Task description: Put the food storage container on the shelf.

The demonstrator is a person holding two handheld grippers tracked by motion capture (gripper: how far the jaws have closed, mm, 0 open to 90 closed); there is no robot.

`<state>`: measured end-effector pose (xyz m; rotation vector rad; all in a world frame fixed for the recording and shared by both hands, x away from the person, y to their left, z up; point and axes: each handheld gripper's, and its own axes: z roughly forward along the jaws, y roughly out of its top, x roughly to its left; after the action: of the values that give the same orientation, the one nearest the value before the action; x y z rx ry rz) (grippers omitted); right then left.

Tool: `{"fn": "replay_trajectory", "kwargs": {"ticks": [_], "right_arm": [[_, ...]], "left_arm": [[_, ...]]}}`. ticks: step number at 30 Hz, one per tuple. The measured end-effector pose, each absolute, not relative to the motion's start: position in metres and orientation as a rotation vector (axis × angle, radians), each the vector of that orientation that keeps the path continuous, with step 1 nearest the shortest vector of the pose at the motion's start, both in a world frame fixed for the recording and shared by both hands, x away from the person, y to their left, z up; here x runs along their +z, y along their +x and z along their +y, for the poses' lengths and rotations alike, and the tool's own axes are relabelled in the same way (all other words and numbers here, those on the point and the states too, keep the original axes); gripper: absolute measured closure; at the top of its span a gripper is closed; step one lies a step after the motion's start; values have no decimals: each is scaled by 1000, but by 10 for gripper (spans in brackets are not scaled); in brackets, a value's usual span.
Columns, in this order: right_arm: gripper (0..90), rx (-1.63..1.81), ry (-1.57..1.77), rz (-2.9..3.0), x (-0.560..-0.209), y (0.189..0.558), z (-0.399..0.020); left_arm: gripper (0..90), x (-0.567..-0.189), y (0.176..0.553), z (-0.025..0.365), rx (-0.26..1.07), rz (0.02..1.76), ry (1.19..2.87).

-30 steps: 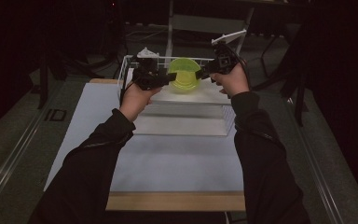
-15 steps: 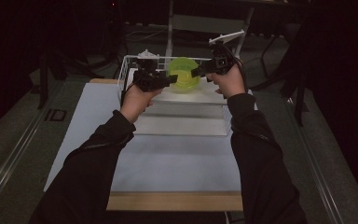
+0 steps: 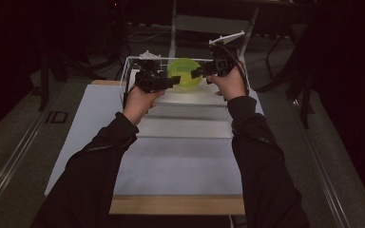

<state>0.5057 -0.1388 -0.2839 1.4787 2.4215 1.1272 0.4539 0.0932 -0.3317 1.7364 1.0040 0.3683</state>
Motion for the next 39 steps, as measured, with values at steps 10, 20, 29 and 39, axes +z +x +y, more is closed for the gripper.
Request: {"fn": "replay_trajectory", "kwargs": {"ticks": [10, 20, 29, 39], "right_arm": [[440, 1141, 1459, 2396, -285, 505, -138], [434, 1189, 1458, 2390, -289, 505, -137], [390, 1217, 1447, 2379, -291, 500, -136], [320, 1227, 1382, 2311, -283, 485, -144]], "left_arm": [[438, -333, 456, 97, 391, 1033, 1710], [390, -334, 459, 96, 410, 1053, 1671], [341, -330, 454, 99, 460, 1057, 1649], [198, -328, 440, 103, 439, 985, 1661]]}}
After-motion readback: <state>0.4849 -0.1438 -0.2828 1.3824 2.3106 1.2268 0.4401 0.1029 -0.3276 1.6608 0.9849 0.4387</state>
